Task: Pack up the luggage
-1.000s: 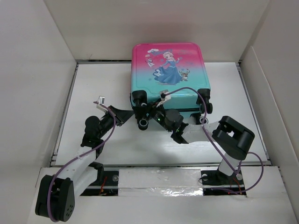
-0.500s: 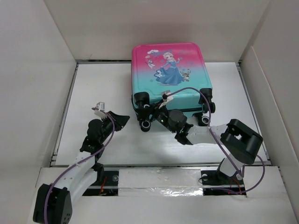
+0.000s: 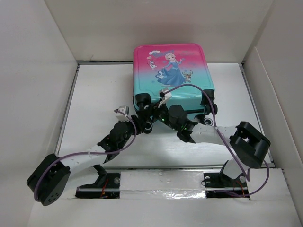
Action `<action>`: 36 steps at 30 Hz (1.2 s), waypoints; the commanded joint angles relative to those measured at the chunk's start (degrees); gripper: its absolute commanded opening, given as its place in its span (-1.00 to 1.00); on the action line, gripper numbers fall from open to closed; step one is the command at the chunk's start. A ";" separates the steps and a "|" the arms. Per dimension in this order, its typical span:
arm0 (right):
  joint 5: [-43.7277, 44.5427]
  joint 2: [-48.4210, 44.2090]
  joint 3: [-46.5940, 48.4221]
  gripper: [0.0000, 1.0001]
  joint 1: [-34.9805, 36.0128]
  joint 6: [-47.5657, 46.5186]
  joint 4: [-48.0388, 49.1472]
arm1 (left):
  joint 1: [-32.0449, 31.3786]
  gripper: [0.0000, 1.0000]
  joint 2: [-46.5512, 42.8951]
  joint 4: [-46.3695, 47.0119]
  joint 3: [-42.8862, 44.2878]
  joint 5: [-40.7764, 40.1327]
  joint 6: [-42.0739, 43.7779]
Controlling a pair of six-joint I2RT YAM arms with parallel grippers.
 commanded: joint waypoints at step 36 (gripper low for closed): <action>-13.58 -3.05 8.95 -1.00 4.58 -3.10 0.24 | -8.80 -0.43 20.05 27.11 9.10 -24.16 9.38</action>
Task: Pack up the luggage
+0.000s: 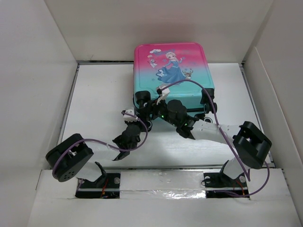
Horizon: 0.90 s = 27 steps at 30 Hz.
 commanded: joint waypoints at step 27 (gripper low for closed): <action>-2.96 -18.65 -16.14 -1.00 6.02 0.66 10.39 | 11.10 -1.00 -19.21 -1.08 -6.95 6.52 6.98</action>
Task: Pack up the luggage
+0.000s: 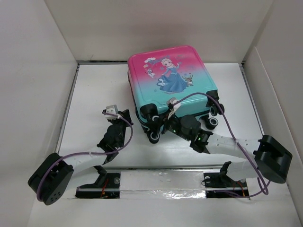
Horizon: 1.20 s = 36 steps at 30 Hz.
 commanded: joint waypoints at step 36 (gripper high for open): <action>-10.27 3.64 14.07 -1.00 1.08 -3.06 -2.01 | -18.97 -0.12 5.62 -16.54 6.91 -7.89 -6.47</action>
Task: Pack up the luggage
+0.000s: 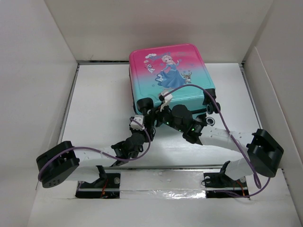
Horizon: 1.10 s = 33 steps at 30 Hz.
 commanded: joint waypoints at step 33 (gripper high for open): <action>-10.36 12.85 22.61 -1.00 10.63 0.13 7.16 | 2.34 -0.14 -0.14 29.87 -10.63 -10.60 1.00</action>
